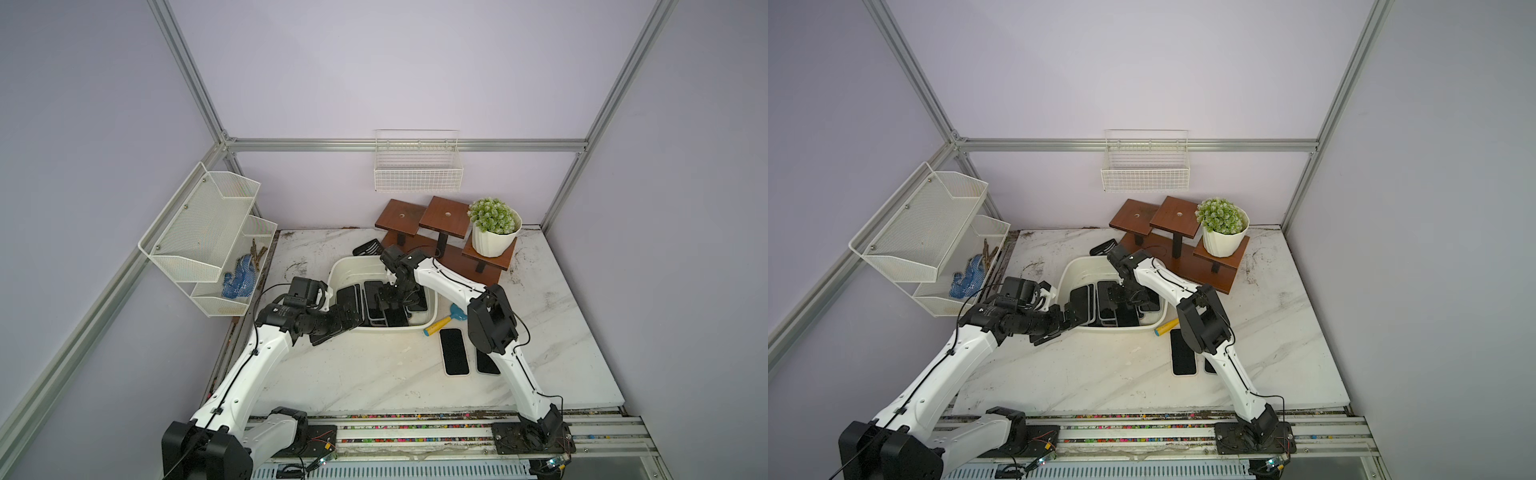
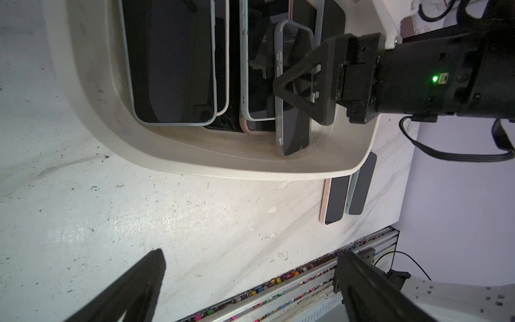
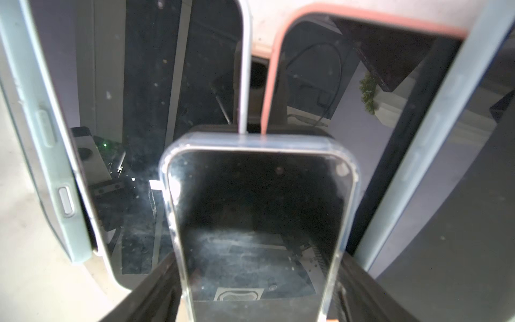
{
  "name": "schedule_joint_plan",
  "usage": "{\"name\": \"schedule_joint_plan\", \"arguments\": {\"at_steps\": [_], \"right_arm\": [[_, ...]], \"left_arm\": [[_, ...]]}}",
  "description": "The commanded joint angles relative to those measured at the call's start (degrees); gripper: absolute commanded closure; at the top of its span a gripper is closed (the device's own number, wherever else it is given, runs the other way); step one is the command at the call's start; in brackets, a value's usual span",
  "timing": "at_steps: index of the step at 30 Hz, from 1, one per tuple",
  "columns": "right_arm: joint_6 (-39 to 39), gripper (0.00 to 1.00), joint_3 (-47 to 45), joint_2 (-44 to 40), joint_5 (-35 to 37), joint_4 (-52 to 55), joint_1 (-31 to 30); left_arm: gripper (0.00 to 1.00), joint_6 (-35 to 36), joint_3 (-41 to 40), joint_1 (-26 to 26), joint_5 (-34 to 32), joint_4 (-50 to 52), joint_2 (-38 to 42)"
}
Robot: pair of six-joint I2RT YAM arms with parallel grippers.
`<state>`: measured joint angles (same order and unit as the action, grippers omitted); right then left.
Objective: Take the phone out of the storage box
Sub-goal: Pick up the phone from the storage box.
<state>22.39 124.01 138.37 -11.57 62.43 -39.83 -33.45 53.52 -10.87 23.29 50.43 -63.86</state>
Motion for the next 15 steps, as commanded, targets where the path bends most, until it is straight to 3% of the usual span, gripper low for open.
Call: {"name": "schedule_joint_plan", "arguments": {"at_steps": [1,5,15], "right_arm": [[-1.0,0.32,0.0,5.3,-4.6,0.4,-1.6],[-1.4,0.42,1.7,1.9,-1.1,-1.7,-1.6],[-0.7,0.45,1.7,-5.0,1.0,-7.4,-1.5]], "left_arm": [[0.00,0.4,1.4,0.5,-0.5,-0.3,0.9],[0.00,0.3,1.6,0.7,-0.7,-0.4,1.2],[0.00,0.1,1.9,0.9,-0.4,-0.6,1.6]]}}
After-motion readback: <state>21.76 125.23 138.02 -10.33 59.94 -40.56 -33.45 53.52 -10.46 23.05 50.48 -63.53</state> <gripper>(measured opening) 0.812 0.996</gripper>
